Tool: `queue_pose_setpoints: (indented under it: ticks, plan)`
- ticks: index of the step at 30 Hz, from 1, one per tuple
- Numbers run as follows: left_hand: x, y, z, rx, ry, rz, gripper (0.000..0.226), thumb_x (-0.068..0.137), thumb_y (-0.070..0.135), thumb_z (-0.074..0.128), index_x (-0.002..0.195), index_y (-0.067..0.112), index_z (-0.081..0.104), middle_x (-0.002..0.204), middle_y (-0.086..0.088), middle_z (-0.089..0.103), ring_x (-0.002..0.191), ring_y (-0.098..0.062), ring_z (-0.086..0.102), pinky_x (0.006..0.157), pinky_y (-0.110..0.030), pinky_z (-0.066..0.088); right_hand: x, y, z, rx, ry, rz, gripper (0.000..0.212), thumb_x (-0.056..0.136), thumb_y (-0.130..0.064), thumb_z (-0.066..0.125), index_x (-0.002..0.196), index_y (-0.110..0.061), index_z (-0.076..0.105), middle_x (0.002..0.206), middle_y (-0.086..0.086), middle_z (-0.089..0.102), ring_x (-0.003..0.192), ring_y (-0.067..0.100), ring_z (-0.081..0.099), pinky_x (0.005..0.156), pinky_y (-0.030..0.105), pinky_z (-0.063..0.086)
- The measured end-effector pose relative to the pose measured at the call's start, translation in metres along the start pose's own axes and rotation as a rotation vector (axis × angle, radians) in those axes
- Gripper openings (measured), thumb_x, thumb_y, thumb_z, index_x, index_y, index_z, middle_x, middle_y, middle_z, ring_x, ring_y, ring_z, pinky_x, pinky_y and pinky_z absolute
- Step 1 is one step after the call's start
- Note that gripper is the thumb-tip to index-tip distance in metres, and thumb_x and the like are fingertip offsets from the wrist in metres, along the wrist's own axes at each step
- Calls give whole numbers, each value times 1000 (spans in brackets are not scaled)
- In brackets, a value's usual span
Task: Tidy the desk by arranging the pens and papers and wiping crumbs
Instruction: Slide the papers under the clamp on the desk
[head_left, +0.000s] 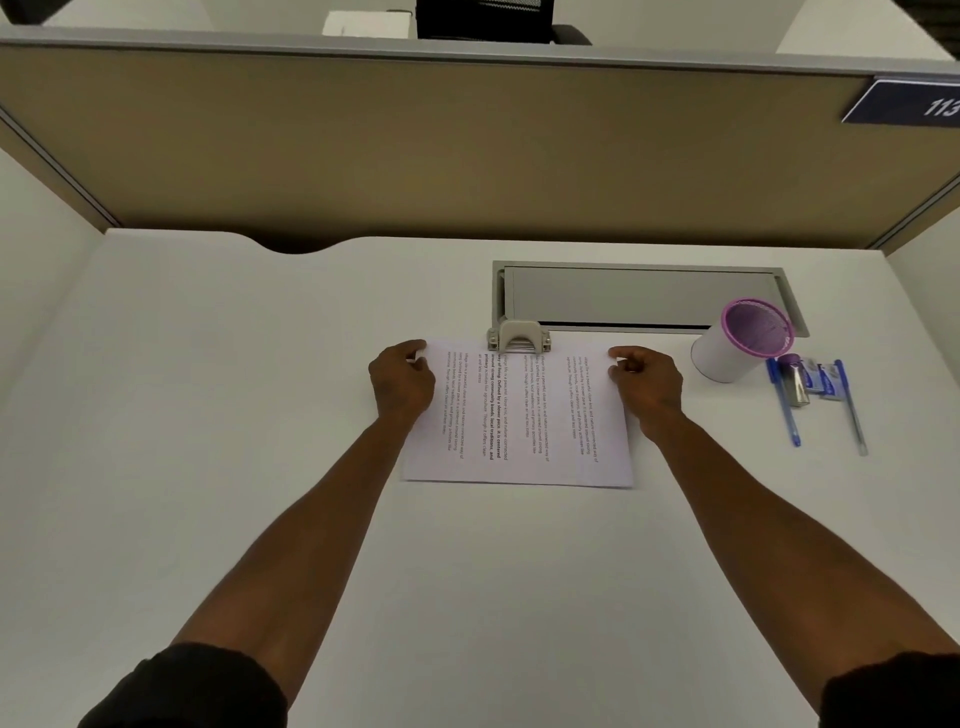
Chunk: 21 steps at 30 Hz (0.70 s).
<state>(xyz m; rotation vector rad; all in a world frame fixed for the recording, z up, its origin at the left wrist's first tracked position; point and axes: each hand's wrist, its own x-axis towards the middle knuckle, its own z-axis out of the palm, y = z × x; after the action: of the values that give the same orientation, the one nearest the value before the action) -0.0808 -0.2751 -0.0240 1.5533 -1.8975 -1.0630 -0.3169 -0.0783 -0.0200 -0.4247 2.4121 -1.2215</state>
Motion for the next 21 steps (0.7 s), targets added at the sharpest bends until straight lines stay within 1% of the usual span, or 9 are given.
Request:
queue_pose_setpoints:
  ticks: [3,6,8,11,13,15,18,20,21]
  plan:
    - [-3,1,0,-3,12,16,32,93,7,58,124,7,67,122,-12,68,107,-24,67,103,-31,48,-4,-1,1,-39,24,-39,23,85,-8,67,105,-17,73,90,-1,68,83,14,62,96,33,51]
    - [-4,-1,2,1,19,60,38,92,10,61,130,7,62,128,-13,65,110,-26,65,102,-35,50,-7,-1,3,-100,50,-85,24,86,-11,66,108,-15,72,98,3,71,89,16,63,97,32,49]
    - [-5,-4,3,46,21,117,42,92,14,61,133,7,58,134,-12,60,122,-27,58,109,-37,44,-9,-2,5,-165,89,-121,24,86,-17,67,109,-14,71,103,6,70,93,20,65,96,32,49]
    - [-6,-12,6,146,-14,219,46,96,23,57,140,9,52,146,-11,50,139,-26,41,117,-35,28,-12,-3,8,-215,176,-199,27,86,-25,69,110,-14,69,113,9,66,96,24,66,90,33,49]
    - [-5,-18,8,235,-49,298,49,100,31,51,144,11,48,153,-8,43,146,-24,31,119,-37,23,-15,-8,11,-231,187,-294,28,86,-24,68,113,-14,67,118,9,64,101,25,64,93,36,50]
    - [-3,-23,9,341,-76,420,50,102,37,44,146,13,45,156,-6,38,149,-23,24,120,-40,23,-16,-15,16,-290,146,-411,30,88,-24,64,117,-13,66,123,8,63,113,26,59,99,40,47]
    - [-6,-21,13,504,-158,629,57,102,44,33,150,14,38,160,-6,29,152,-23,17,123,-43,21,-17,-26,27,-436,36,-600,34,92,-23,58,124,-11,62,130,9,60,124,27,52,104,39,41]
    - [-9,-19,19,608,-239,693,64,102,51,26,154,15,26,164,-5,18,153,-22,7,125,-43,12,-18,-34,36,-556,-53,-707,38,94,-24,55,130,-11,58,138,10,55,129,28,48,107,41,37]
    - [-10,-18,21,641,-272,694,67,101,54,23,156,15,20,165,-4,12,153,-21,3,125,-41,7,-18,-39,41,-619,-110,-741,41,96,-26,52,134,-11,54,143,10,50,134,28,43,111,41,33]
